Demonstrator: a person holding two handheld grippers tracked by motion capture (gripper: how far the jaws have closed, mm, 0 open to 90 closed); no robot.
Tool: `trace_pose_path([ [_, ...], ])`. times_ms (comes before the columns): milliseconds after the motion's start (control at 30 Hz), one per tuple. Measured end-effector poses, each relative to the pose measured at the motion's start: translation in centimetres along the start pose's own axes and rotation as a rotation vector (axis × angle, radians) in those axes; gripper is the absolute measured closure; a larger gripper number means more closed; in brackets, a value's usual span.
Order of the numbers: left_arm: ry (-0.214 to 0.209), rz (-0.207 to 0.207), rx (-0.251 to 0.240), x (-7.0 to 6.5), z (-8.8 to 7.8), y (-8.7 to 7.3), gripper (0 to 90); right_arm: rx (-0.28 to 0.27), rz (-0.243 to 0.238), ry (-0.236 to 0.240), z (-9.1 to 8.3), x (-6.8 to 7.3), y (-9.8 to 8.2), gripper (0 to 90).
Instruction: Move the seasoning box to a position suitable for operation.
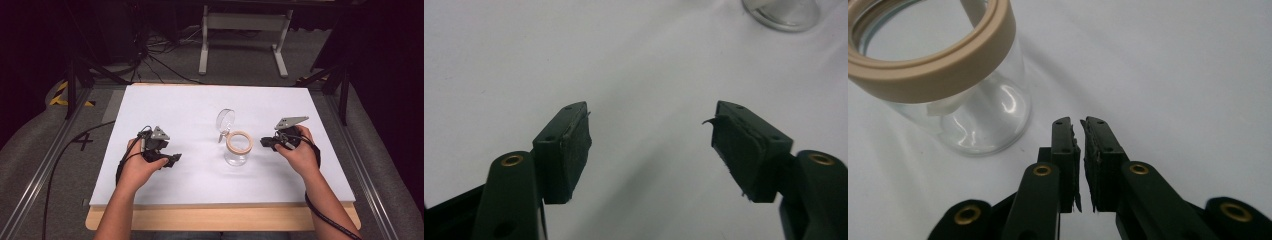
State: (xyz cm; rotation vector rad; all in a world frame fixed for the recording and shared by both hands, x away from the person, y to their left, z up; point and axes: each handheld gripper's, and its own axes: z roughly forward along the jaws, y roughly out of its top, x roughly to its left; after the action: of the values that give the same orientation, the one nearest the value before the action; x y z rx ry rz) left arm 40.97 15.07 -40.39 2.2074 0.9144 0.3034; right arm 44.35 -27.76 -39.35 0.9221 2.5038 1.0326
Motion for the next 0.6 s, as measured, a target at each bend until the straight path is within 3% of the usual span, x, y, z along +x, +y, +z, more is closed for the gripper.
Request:
trace_pose_path([
  [33, -0.053, -0.017, -0.014, -0.2, 0.2, 0.1, 27.8, -0.002, 0.002, 0.002, 0.0, 0.0, 0.0, 84.1],
  [67, -0.075, 0.006, -0.029, -0.7, 0.2, 0.4, 28.5, -0.008, 0.003, 0.020, 0.2, 0.1, -0.3, 84.2],
  [167, -0.040, 0.047, -0.014, -1.4, 0.0, 0.6, 30.9, -0.011, 0.014, 0.046, 0.3, 0.2, -0.8, 84.5],
  [233, -0.028, 0.050, -0.004, -1.5, -0.1, 0.6, 31.6, -0.009, 0.015, 0.055, 0.3, 0.2, -0.9, 84.9],
  [267, -0.015, 0.046, 0.027, -1.5, -0.5, 0.4, 35.4, -0.001, 0.009, 0.054, 0.5, 0.1, -1.0, 85.7],
  [300, -0.015, 0.046, 0.027, -1.5, -0.5, 0.4, 36.6, -0.001, 0.009, 0.054, 0.5, 0.1, -1.0, 85.7],
  [333, -0.039, 0.017, 0.040, -1.4, -0.7, 0.2, 36.6, -0.004, 0.007, 0.053, 0.6, 0.1, -1.0, 85.9],
  [400, -0.056, -0.027, 0.026, -1.1, -1.3, -0.4, 42.8, -0.029, 0.015, 0.064, 0.7, 0.3, -0.8, 85.7],
  [467, -0.050, -0.044, 0.021, -1.1, -1.5, -0.6, 42.7, -0.038, 0.025, 0.070, 0.7, 0.4, -0.7, 85.7],
  [567, 0.009, -0.002, 0.000, -1.3, -2.3, -1.1, 39.4, -0.045, 0.017, 0.088, 0.9, 0.4, -0.3, 87.7],
  [600, 0.014, -0.005, -0.001, -1.4, -2.5, -1.2, 38.4, -0.051, 0.011, 0.094, 1.0, 0.3, -0.1, 88.9],
])
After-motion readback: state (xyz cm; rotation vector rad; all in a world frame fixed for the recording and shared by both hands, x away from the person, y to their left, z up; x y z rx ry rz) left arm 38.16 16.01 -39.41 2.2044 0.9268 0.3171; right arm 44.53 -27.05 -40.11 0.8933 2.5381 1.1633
